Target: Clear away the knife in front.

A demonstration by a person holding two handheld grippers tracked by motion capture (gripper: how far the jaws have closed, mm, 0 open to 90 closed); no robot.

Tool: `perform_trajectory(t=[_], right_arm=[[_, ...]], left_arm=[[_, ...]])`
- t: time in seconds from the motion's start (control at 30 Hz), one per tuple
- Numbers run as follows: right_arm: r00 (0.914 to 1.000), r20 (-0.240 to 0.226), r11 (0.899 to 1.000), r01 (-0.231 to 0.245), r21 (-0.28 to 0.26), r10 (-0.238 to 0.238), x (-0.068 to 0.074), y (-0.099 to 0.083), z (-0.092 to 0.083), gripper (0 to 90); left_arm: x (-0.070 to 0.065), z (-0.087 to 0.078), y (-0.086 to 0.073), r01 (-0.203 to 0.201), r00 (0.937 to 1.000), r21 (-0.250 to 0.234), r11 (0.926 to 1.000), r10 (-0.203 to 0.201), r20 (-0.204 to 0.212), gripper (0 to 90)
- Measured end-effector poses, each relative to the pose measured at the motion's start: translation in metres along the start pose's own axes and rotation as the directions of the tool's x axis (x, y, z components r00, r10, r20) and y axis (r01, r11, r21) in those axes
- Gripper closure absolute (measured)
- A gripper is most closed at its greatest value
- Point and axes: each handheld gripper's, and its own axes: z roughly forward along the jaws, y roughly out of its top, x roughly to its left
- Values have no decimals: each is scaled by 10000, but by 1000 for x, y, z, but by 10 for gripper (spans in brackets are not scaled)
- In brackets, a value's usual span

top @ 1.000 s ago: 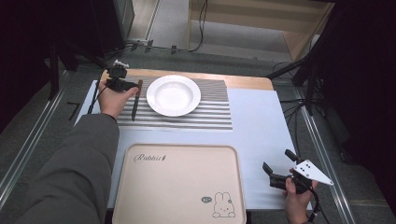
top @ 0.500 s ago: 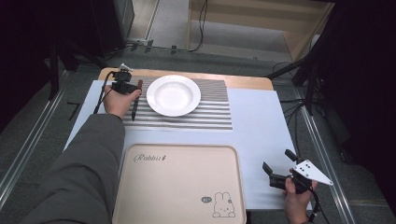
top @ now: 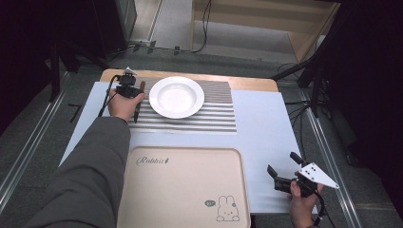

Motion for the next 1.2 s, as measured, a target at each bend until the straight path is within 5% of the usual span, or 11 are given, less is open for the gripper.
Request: perform_trajectory(t=[0.2, 0.5, 0.9, 1.2], right_arm=[[10000, 0, 10000, -19, -13, 19, 0, 0, 0, 0], [10000, -1, 10000, 4, -31, -4, 0, 0, 0, 0], [10000, -13, 10000, -23, -43, 23, 0, 0, 0, 0], [10000, -14, 10000, -14, -35, 14, 0, 0, 0, 0]], left_arm=[[-3, 0, 0, 61, 9990, 144, 9999, -55, -434, 726], [-9, 0, -3, -708, 9932, 103, 9974, 715, -916, 765], [-1, -5, -3, -759, 9956, 217, 9969, 770, -528, 770], [-1, -24, 0, -870, 9958, -138, 9961, 866, -285, 769]])
